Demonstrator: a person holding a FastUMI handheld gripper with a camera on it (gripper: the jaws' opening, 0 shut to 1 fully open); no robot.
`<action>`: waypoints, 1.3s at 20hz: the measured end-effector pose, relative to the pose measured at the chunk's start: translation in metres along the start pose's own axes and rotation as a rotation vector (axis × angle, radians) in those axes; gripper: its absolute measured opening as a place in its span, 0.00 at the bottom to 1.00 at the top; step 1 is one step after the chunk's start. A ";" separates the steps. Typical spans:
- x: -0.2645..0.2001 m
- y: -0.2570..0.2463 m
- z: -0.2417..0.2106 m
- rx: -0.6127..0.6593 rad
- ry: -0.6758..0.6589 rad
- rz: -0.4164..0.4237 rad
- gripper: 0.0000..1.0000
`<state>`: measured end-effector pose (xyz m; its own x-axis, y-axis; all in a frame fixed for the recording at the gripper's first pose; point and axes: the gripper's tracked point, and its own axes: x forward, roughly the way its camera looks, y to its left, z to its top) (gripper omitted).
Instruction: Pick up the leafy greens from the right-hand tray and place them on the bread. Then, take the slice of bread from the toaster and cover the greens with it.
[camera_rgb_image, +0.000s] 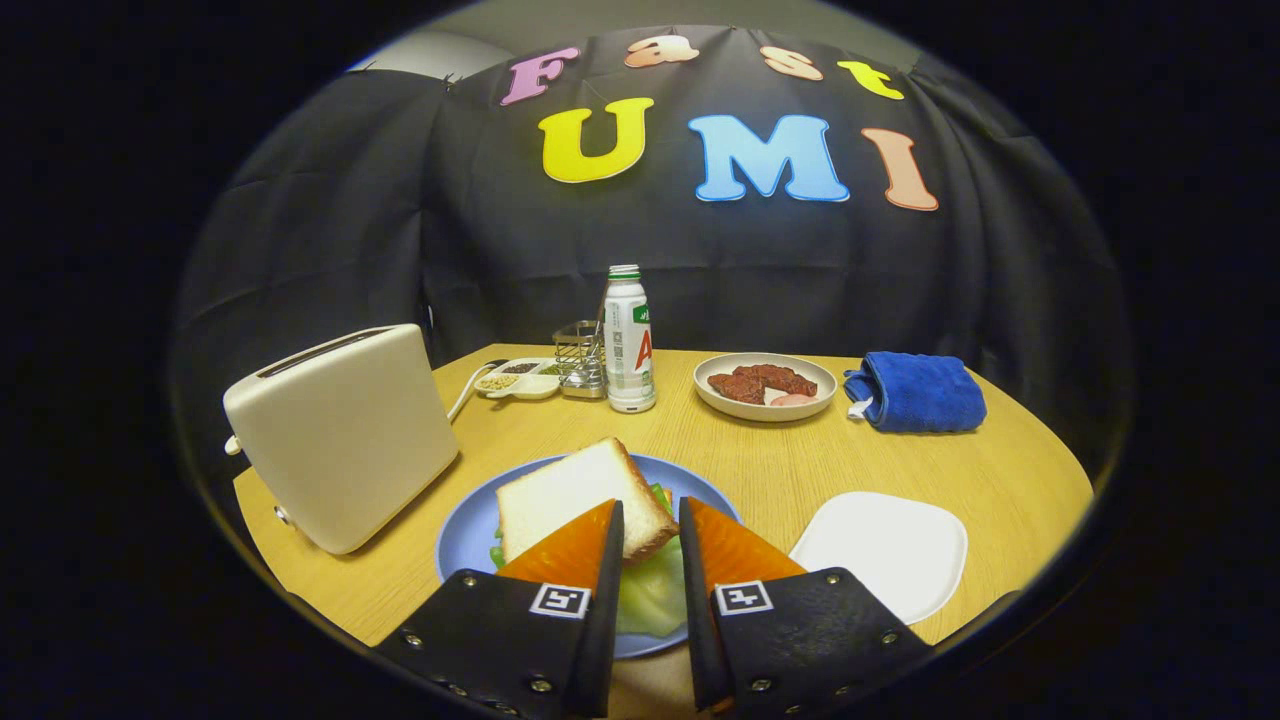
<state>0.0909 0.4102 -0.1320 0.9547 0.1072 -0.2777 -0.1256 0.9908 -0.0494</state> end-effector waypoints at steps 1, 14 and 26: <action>0.001 -0.003 0.000 -0.011 0.001 -0.008 0.31; -0.036 -0.054 0.058 -0.067 -0.206 0.011 0.31; -0.083 -0.187 0.066 -0.009 -0.281 0.048 0.31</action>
<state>0.0533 0.2215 -0.0366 0.9848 0.1737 -0.0031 -0.1736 0.9835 -0.0518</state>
